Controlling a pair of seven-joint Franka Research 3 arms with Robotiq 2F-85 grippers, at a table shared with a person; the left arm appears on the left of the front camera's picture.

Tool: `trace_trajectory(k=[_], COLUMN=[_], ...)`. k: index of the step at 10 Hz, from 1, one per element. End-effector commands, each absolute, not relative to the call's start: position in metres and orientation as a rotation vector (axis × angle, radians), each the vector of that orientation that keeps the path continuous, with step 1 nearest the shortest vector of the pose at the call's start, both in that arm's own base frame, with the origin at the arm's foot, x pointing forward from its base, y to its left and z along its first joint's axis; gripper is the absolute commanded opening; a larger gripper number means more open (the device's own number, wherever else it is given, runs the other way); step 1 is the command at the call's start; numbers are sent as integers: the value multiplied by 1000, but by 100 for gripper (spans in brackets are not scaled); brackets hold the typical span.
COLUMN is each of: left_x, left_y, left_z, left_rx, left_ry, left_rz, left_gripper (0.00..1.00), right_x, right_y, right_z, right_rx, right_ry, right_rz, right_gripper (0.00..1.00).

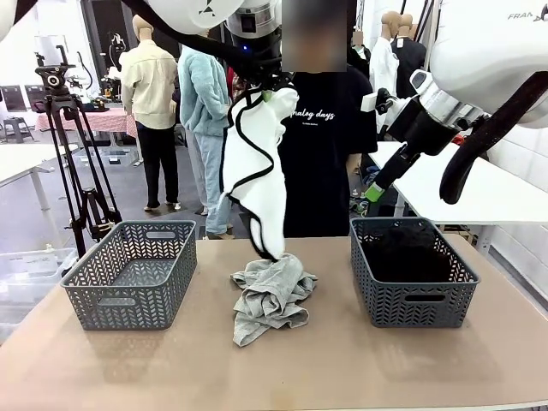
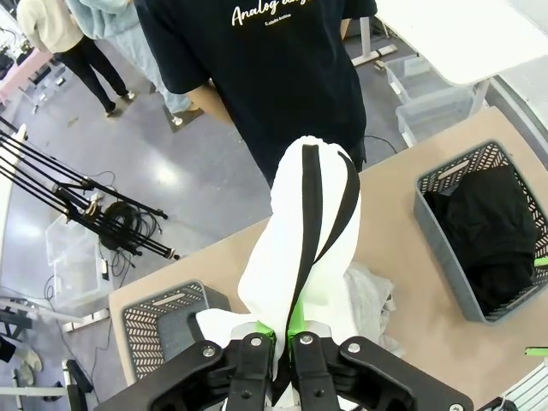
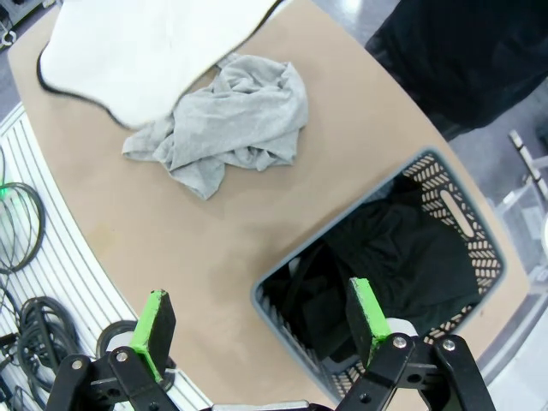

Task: Sort the tops and bottoms.
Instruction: Sort the clothes according to human instructions.

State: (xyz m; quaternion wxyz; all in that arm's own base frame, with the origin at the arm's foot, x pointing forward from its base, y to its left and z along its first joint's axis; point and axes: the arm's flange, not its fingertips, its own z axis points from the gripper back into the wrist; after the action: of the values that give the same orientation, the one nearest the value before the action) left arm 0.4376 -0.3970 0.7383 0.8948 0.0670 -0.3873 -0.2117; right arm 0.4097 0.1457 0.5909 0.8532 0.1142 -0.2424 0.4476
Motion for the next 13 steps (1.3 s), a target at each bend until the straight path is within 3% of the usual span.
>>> trace_trajectory(k=[1, 13], left_x=[437, 437], left_y=[-394, -394], left_z=[741, 741], left_rx=[144, 144], left_ry=[-801, -801], left_rz=[-440, -440], left_gripper=[0, 0], right_x=[411, 411], right_y=[146, 146], right_z=[591, 591], right_rx=[232, 232], right_ry=[-511, -511], right_rz=[950, 950], right_gripper=[100, 100])
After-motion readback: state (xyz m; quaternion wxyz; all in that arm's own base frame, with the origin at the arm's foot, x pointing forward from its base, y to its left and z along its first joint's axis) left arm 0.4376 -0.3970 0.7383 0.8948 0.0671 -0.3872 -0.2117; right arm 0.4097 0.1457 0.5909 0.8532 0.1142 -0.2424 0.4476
